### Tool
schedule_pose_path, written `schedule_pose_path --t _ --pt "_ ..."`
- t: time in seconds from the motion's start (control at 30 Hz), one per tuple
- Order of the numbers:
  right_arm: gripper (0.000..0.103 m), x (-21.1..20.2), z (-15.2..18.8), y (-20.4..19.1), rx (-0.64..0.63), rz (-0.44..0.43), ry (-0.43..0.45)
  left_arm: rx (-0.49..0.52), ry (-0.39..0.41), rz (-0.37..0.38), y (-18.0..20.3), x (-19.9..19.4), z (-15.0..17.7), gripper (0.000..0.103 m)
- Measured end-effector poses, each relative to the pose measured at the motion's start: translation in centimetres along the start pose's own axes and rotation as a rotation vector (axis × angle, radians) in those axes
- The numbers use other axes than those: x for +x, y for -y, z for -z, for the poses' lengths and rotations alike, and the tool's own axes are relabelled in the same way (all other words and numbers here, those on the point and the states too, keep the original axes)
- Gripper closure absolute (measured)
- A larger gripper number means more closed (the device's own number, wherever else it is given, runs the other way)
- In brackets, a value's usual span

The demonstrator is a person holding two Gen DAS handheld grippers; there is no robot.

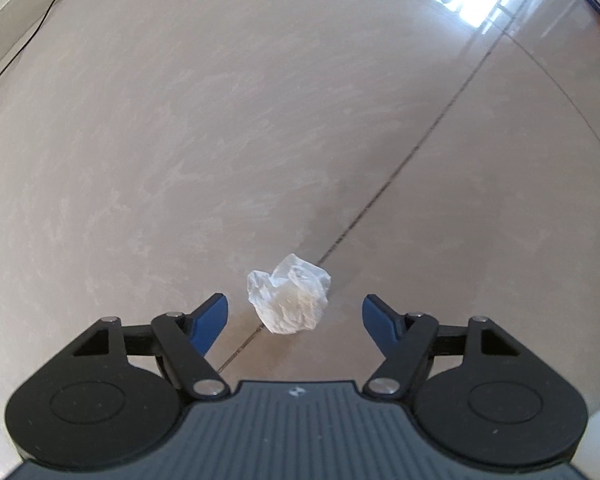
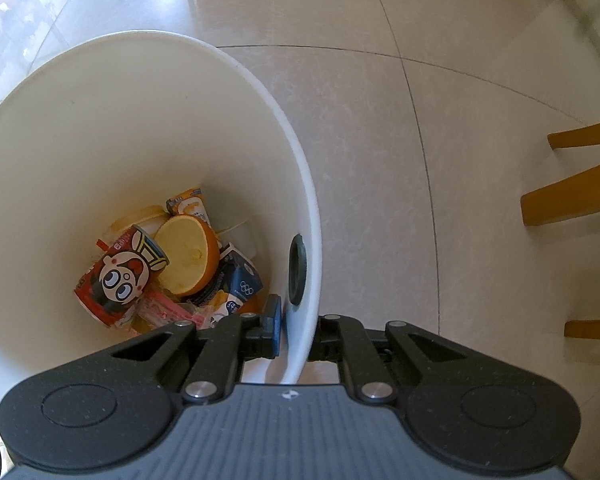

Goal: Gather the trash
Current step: 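Move the left tool to the white tissue and grasp it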

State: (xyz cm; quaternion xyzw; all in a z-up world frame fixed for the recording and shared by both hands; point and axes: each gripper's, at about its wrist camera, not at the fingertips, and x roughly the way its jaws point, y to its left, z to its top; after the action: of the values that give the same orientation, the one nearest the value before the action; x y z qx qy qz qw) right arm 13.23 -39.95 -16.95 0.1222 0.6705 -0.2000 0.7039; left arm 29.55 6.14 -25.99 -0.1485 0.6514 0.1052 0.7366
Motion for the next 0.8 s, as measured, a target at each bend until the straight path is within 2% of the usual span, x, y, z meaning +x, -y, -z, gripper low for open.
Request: schedule_pose_path --t 0.17,0.43,0.8 --pt "0.091 0.1 0.2 -0.2 -0.011 0.006 0.007 -0.047 0.012 0.001 -0.2 1.4 0.0 0.037" --pt "0.090 0.1 0.2 -0.3 -0.015 0.011 0.009 -0.048 0.030 -0.029 0.1 2.1 -0.1 0.044" --pt "0.090 0.2 0.2 -0.4 -0.017 0.018 0.009 -0.022 0.002 -0.032 0.9 1.5 -0.3 0.070"
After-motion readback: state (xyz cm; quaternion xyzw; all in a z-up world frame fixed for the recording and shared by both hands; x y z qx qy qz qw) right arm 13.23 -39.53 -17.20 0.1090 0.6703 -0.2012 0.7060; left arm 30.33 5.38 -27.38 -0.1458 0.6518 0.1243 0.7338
